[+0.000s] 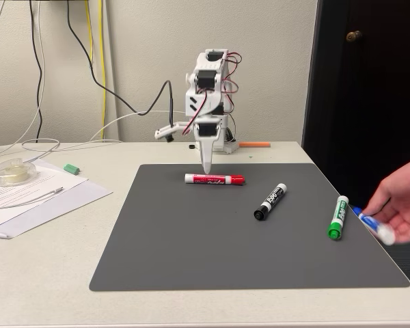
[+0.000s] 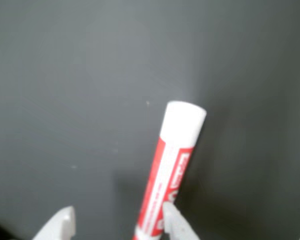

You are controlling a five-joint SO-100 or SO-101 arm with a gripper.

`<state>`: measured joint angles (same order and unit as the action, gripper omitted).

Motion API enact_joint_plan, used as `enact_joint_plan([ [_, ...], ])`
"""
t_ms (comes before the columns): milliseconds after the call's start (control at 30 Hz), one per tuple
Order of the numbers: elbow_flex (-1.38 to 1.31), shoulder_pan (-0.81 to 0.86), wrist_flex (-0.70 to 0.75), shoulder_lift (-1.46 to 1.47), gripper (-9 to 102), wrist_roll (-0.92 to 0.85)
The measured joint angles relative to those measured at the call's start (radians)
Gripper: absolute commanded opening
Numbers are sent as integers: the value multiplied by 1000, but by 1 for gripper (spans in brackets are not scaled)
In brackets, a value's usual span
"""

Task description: Pick up the red marker.

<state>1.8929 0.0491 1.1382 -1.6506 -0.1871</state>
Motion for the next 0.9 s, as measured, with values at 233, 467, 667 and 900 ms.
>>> enact_joint_plan([
  [233,120,-3,-114,-15,30,9],
  [467,190,-17,-199,-17,30,15],
  [667,216,-32,-256,-6,29,23],
  [900,216,-40,-265,2,21,25],
])
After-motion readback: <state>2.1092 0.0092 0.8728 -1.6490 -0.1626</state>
